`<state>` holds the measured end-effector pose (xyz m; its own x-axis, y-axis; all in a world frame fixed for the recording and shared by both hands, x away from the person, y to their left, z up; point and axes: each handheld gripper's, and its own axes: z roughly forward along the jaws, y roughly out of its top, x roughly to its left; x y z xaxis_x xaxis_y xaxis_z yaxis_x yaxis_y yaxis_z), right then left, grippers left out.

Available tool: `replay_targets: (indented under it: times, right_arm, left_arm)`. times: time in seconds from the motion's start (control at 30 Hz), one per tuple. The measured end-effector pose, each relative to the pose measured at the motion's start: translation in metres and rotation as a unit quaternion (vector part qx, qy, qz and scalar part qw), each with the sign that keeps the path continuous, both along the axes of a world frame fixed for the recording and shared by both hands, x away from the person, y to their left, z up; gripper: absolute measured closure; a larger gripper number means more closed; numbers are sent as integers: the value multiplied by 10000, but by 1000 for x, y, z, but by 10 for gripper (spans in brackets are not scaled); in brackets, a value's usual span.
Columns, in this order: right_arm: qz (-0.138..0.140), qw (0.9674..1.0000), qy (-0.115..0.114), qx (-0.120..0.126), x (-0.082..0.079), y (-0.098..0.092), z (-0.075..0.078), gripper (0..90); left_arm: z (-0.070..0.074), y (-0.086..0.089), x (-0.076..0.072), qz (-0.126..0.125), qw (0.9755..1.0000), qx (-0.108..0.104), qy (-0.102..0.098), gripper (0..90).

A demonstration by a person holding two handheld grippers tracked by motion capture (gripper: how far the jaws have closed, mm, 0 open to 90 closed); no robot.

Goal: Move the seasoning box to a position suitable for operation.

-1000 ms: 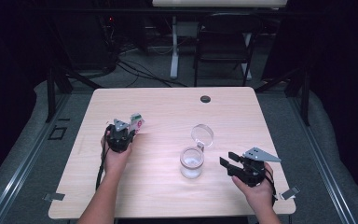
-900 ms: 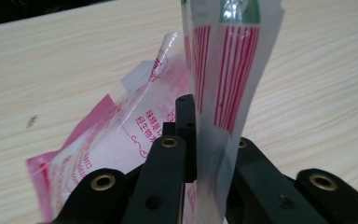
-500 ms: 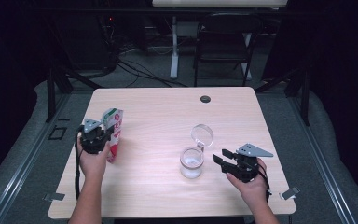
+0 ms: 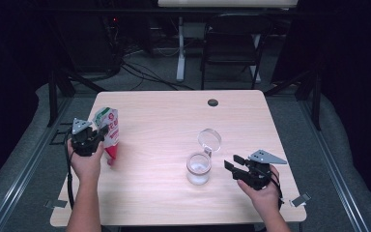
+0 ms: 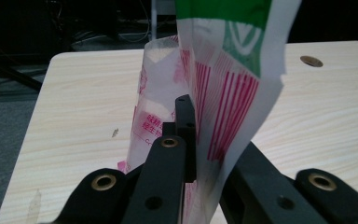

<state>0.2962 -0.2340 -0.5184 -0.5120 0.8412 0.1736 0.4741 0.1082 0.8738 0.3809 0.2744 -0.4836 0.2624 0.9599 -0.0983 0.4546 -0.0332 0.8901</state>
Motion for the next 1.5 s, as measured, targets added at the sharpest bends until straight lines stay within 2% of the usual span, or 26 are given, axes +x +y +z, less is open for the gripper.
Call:
replay_targets:
  times: [0.13,0.23,0.47,0.5,0.6,0.7,0.73,0.77,0.83,0.87,0.9,0.93,0.97,1.07,1.17,1.2,1.23,1.27,1.3,1.33,1.37,1.4,1.43,1.5]
  right_arm:
    - [-86,10000,12,45,-3,-5,0,528]
    - [-164,9998,18,87,-5,-9,0,528]
    - [-267,9995,41,178,-6,-17,-2,528]
    - [-262,9995,55,141,-6,-18,-1,528]
    - [-284,9994,51,197,-6,-20,-1,528]
    - [-285,9993,48,251,-6,-20,-1,527]
    - [-262,9994,61,210,-5,-20,-1,525]
    - [-249,9995,59,199,-5,-20,0,522]
    - [-229,9996,16,191,-5,-18,0,517]
    - [-208,9996,1,188,-4,-18,0,516]
    - [-203,9997,7,154,-4,-18,0,516]
    - [-201,9997,10,127,-3,-18,1,515]
    - [-202,9997,2,105,-3,-18,1,514]
    - [-197,9998,-60,45,-1,-18,2,510]
    - [-182,9998,-115,-1,0,-18,4,516]
    - [-182,9998,-115,-1,0,-18,4,516]
    - [-197,9996,-205,-77,0,-18,7,521]
    - [-190,9994,-269,-98,0,-17,8,520]
    - [-179,9992,-305,-180,0,-18,10,518]
    - [-176,9988,-365,-256,0,-17,11,512]
    - [-170,9985,-426,-304,0,-17,13,503]
    - [-169,9980,-483,-368,0,-16,15,502]
    - [-175,9979,-513,-364,0,-16,16,501]
    - [-125,9982,-487,-321,1,-15,20,514]
  left_arm:
    - [5,-3,1,-56,10000,10,-76,900]
    - [11,-7,2,-157,9997,107,-121,900]
    - [24,-14,-1,-456,9988,-77,-170,900]
    - [27,-22,-2,-619,9979,-39,-178,900]
    - [33,-36,-5,-861,9960,141,-193,900]
    - [37,-50,-7,-1162,9927,263,-167,900]
    - [37,-50,-7,-1162,9927,263,-167,900]
    - [36,-58,-7,-1359,9904,233,-128,900]
    - [36,-65,-9,-1556,9875,218,-87,900]
    - [36,-65,-9,-1556,9875,218,-87,900]
    - [36,-73,-11,-1761,9841,199,-71,900]
    - [36,-73,-11,-1761,9841,199,-71,900]
    - [38,-82,-13,-1935,9808,236,-81,900]
    - [42,-95,-19,-2132,9764,349,-79,900]
    - [44,-105,-25,-2358,9708,429,-72,900]
    - [44,-105,-25,-2358,9708,429,-72,900]
    - [46,-110,-29,-2542,9663,399,-82,900]
    - [46,-110,-29,-2542,9663,399,-82,900]
    - [47,-113,-33,-2702,9622,340,-93,900]
    - [47,-115,-35,-2761,9606,312,-99,900]
    - [48,-117,-37,-2806,9592,319,-110,900]
    - [48,-117,-37,-2806,9592,319,-110,900]
    - [48,-121,-41,-2913,9561,308,-101,900]
    - [45,-124,-43,-3061,9516,281,-66,900]
